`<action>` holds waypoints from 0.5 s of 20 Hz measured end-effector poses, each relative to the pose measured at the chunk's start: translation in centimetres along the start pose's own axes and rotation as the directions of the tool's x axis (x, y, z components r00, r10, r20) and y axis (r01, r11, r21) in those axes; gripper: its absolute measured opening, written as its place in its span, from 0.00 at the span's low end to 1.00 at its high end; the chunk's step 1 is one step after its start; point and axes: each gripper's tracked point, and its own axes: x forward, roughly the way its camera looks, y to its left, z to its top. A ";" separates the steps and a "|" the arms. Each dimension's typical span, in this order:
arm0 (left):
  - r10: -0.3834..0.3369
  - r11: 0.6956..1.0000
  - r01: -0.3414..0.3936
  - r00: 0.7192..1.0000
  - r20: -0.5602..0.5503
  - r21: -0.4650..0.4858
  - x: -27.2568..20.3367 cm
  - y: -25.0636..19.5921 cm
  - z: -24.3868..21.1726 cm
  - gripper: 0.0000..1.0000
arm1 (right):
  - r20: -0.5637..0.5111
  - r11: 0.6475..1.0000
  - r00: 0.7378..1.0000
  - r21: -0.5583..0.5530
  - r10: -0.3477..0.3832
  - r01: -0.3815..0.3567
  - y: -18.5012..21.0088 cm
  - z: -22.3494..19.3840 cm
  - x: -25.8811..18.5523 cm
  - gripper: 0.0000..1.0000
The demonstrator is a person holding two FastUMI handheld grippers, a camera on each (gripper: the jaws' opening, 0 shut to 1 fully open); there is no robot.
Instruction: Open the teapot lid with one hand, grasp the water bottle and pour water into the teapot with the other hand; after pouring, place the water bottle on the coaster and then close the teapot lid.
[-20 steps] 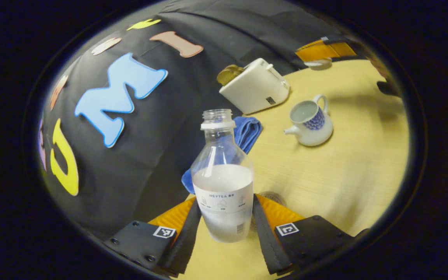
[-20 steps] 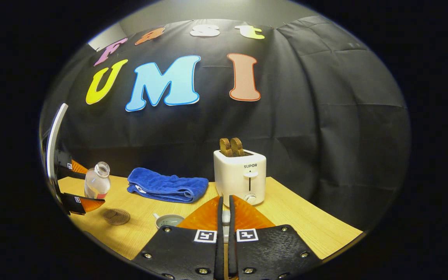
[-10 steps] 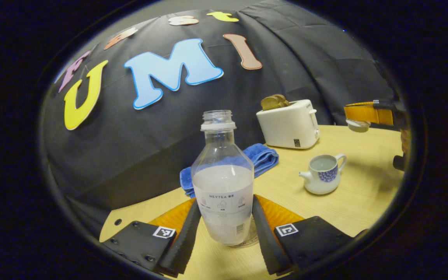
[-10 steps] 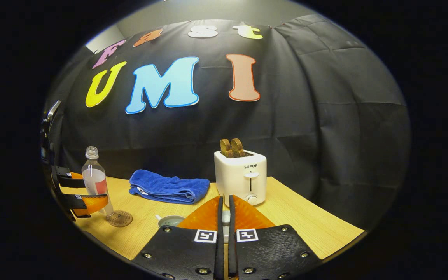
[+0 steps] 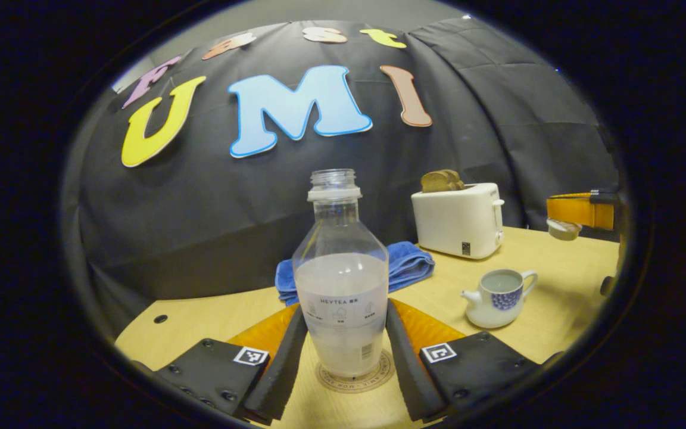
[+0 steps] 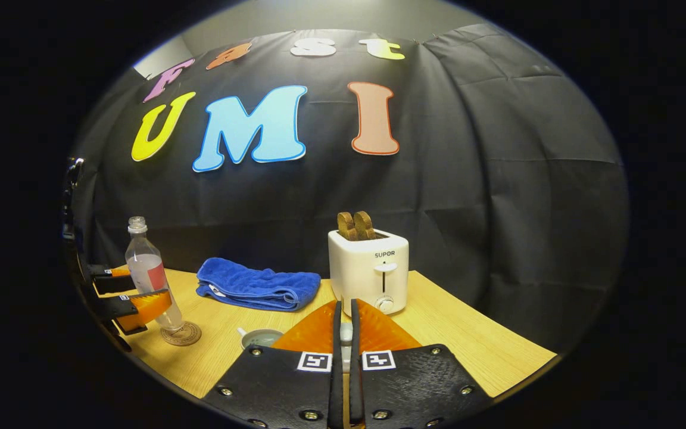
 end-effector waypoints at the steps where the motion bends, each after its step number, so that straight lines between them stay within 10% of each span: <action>1: 0.002 1.000 -0.002 1.000 -0.013 0.003 0.0 0.0 -0.4 0.80 | -0.002 1.000 1.000 0.003 -0.001 0.001 -0.1 -0.1 0.0 0.05; 10: 0.000 1.000 -0.001 0.999 -0.038 -0.028 0.1 0.4 -1.9 0.83 | -0.004 1.000 1.000 -0.013 0.004 -0.004 0.3 -0.2 0.1 0.04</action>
